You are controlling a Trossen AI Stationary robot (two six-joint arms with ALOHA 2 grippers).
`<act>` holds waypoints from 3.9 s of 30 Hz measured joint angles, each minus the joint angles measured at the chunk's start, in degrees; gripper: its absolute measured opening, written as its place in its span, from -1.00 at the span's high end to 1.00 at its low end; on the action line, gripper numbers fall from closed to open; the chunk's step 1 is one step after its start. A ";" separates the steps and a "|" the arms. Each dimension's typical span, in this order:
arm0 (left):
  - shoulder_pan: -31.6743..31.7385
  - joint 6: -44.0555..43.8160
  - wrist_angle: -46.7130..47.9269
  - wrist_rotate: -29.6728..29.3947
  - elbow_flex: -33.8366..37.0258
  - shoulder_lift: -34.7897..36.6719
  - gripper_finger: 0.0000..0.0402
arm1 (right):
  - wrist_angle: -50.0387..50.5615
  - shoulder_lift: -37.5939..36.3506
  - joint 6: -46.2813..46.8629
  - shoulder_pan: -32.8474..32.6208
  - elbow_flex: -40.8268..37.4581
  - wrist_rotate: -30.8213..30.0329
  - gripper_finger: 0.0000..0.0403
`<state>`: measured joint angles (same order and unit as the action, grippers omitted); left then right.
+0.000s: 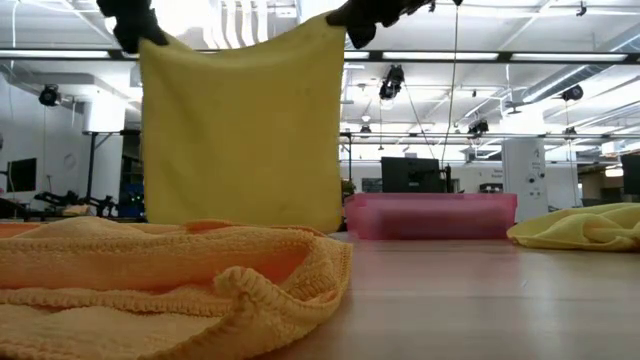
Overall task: Fold microfiber towels
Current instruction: Fold the top yellow microfiber cloth
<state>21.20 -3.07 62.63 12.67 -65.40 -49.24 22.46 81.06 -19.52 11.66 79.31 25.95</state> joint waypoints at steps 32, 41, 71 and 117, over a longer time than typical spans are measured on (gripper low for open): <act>-25.80 -18.81 -21.86 3.89 16.24 -25.28 1.00 | -18.52 0.00 26.47 -10.42 -30.07 -4.41 0.96; -24.92 -13.60 -15.19 -7.73 16.19 -23.56 1.00 | -18.94 0.02 19.47 -9.43 -27.21 -21.38 0.96; -10.74 1.06 -18.61 -35.26 16.65 -32.99 1.00 | -15.72 18.67 5.24 1.83 -11.61 -35.21 0.96; -9.14 6.48 -25.55 -40.08 16.70 -34.94 0.35 | -13.91 17.07 6.57 2.25 -11.13 -34.65 0.21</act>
<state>12.05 3.41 37.08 -27.42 -48.71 -84.18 8.55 98.13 -12.96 13.91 68.18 -8.71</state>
